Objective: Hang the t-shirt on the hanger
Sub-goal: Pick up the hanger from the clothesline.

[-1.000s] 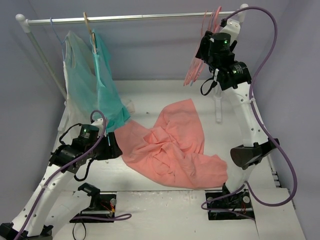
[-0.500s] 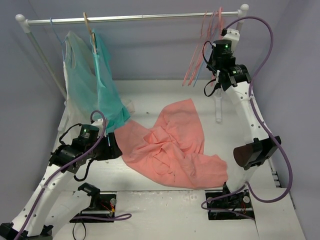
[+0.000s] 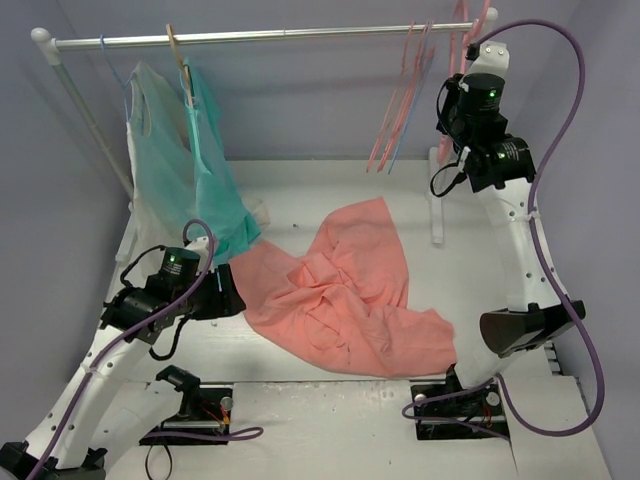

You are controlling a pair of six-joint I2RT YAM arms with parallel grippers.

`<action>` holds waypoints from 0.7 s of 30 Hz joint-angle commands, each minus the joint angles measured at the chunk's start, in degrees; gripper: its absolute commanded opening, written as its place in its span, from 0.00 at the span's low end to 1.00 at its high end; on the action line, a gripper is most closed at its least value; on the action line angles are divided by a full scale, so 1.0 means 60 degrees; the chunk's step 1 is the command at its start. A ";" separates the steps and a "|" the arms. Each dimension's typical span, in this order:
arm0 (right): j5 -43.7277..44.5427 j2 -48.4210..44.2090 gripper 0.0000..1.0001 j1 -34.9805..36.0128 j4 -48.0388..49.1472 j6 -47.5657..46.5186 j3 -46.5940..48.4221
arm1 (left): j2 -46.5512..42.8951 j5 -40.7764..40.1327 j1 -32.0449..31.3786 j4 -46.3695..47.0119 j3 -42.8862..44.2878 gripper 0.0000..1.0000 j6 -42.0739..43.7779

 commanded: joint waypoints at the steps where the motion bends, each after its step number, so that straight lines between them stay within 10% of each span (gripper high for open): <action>1: -0.0333 -0.0947 0.00 -0.0001 0.1297 -0.0526 0.0170 | 0.0110 0.0105 0.0010 0.0431 0.0103 0.51 -0.0006; 21: -0.1565 -0.4346 0.00 0.0028 -0.3548 0.0835 -0.3710 | 0.2043 0.0573 0.0010 0.1148 0.1069 0.51 0.0536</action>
